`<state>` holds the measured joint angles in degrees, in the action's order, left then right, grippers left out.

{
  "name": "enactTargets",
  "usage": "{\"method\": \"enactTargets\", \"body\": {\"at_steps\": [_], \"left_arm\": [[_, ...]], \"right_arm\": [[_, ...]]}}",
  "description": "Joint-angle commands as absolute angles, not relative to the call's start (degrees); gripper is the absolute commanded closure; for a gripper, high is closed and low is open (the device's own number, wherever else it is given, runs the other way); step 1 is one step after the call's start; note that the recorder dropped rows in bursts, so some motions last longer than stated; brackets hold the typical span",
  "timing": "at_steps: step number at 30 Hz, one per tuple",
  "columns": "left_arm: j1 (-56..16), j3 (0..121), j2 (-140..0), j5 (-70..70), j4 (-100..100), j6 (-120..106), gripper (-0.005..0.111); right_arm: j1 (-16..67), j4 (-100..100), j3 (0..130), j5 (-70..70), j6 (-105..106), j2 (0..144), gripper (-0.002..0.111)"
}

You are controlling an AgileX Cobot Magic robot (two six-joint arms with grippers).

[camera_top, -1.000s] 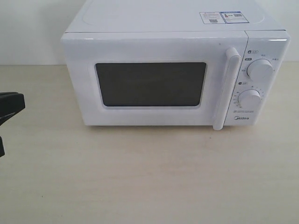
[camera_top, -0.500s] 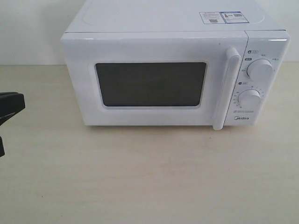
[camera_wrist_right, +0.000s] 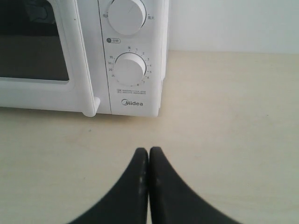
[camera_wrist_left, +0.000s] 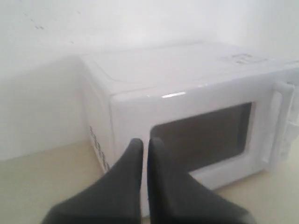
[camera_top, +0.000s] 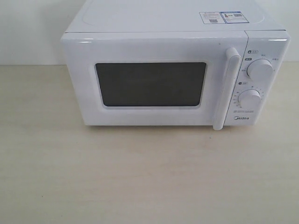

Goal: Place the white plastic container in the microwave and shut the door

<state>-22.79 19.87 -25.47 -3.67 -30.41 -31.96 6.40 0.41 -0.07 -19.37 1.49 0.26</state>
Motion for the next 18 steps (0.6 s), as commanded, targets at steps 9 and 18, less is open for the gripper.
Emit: {"method": "enactTargets", "body": {"at_steps": [9, 18], "left_arm": [[-5.8, 7.4, 0.0, -3.1, -30.2, -25.7, 0.102], [-5.0, 6.6, 0.0, -7.8, -30.7, -25.4, 0.102]], "right_arm": [[6.2, 0.0, 0.0, -19.3, 1.4, 0.0, 0.109], [6.2, -0.3, 0.0, -19.1, 1.4, 0.0, 0.109]]}}
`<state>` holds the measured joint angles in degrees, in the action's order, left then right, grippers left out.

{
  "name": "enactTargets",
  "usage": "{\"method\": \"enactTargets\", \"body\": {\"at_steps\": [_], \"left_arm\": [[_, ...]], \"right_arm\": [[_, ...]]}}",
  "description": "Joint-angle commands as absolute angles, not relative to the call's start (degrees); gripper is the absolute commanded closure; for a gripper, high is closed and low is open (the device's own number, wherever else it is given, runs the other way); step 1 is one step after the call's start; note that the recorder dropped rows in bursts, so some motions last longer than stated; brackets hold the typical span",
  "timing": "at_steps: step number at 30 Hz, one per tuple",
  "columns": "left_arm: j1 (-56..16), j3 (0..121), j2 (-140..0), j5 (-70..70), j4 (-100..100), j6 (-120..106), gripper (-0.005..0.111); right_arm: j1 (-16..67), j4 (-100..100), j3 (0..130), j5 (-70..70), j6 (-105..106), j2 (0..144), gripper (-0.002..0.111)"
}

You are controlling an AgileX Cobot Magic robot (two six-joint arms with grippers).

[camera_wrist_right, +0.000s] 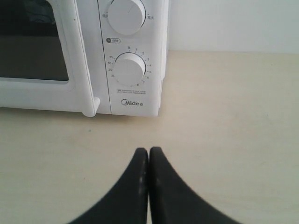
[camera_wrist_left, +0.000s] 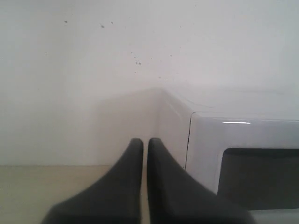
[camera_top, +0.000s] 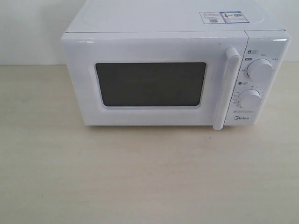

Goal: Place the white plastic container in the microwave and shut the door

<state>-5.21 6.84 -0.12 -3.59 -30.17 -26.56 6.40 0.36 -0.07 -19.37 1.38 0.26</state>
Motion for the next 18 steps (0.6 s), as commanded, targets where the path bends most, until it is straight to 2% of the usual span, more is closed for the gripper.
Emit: {"method": "enactTargets", "body": {"at_steps": [1, 6, 10, 15, 18], "left_arm": [[-5.0, 6.6, 0.0, -9.6, -31.1, -24.4, 0.102], [-5.0, 6.6, 0.0, -18.8, -35.7, -0.8, 0.102], [-5.0, 5.8, 0.0, -16.5, -25.9, -4.2, 0.102], [-5.0, 0.0, 0.0, -5.7, -13.9, -6.5, 0.102], [-5.0, 0.0, 0.0, -7.8, -6.5, -6.5, 0.102]], "right_arm": [[6.2, -0.3, 0.0, -19.1, 1.4, 0.0, 0.109], [6.2, -0.3, 0.0, -19.1, 1.4, 0.0, 0.109], [6.2, -0.3, 0.0, -19.1, 1.4, 0.0, 0.109], [6.2, -0.3, 0.0, -19.1, 1.4, 0.0, 0.109], [6.2, -0.3, 0.0, -19.1, 1.4, 0.0, 0.109]]}}
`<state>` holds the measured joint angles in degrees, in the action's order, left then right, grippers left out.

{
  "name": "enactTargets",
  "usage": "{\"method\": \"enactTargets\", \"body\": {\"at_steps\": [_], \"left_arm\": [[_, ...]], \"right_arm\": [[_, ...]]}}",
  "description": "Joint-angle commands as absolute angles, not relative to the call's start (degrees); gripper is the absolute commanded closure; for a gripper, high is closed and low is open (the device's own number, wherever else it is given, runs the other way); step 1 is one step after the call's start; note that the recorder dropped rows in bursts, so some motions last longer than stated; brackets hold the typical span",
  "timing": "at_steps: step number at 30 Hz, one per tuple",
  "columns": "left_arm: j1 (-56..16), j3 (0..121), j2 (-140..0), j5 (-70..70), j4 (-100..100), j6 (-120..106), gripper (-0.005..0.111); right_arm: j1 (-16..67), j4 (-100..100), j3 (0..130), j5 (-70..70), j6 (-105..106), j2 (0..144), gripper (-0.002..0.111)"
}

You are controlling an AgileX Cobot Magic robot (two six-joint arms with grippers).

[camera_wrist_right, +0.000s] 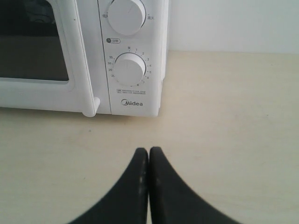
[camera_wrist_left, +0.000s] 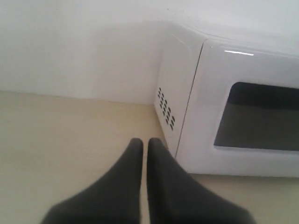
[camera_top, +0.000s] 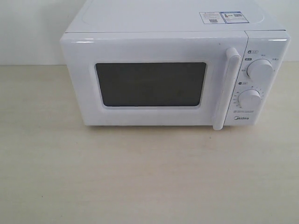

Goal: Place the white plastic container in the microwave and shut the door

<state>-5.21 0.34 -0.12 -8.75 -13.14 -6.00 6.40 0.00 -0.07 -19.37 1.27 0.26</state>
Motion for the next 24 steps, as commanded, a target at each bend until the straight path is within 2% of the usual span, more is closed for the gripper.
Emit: {"method": "enactTargets", "body": {"at_steps": [1, 10, 19, 24], "left_arm": [[-5.0, 0.0, 0.0, -7.8, -5.3, -5.6, 0.102], [-5.0, 0.0, 0.0, -10.5, -4.8, 9.0, 0.102], [-5.0, 0.0, 0.0, -11.9, -3.8, -3.3, 0.102], [-5.0, 0.0, 0.0, -14.0, -4.1, -2.4, 0.102]], "right_arm": [[6.2, -0.3, 0.0, -19.1, 1.4, 0.0, 0.109], [6.2, -0.3, 0.0, -19.1, 1.4, 0.0, 0.109], [6.2, -0.3, 0.0, -19.1, 1.4, 0.0, 0.109], [6.2, -0.3, 0.0, -19.1, 1.4, 0.0, 0.109]]}}
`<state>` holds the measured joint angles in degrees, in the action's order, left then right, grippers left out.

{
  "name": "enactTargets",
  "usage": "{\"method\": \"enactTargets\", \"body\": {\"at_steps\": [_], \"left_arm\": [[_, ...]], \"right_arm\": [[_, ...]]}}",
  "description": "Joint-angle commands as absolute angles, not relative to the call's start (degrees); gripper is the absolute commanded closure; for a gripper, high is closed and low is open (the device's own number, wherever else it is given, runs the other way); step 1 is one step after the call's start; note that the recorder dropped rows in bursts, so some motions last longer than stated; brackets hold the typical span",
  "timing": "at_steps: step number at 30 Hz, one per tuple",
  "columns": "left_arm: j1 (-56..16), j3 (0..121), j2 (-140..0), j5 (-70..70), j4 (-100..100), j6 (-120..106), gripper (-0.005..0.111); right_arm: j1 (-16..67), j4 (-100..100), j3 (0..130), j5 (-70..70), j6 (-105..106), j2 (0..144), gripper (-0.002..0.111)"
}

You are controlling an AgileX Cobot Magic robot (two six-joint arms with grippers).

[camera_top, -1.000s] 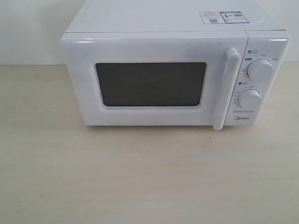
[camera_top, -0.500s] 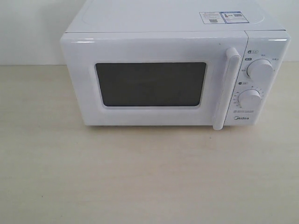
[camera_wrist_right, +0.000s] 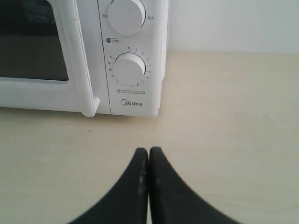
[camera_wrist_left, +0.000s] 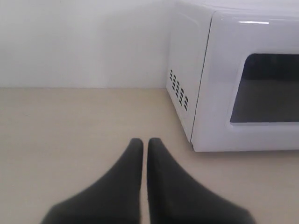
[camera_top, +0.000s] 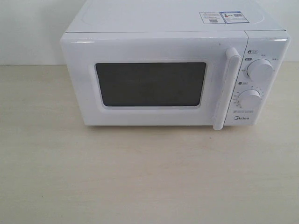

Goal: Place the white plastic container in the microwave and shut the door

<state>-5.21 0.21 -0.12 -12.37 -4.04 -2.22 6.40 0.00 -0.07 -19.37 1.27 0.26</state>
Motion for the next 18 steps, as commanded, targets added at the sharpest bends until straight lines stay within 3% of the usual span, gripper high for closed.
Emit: {"method": "enactTargets", "body": {"at_steps": [1, 18], "left_arm": [[-5.0, 0.0, 0.0, -14.0, -4.1, -2.4, 0.102], [-3.8, 0.0, 0.0, -17.5, -2.1, -2.6, 0.102]], "right_arm": [[6.2, -0.3, 0.0, -19.1, 1.4, 0.0, 0.109], [6.2, -0.3, 0.0, -19.1, 1.4, 0.0, 0.109]]}}
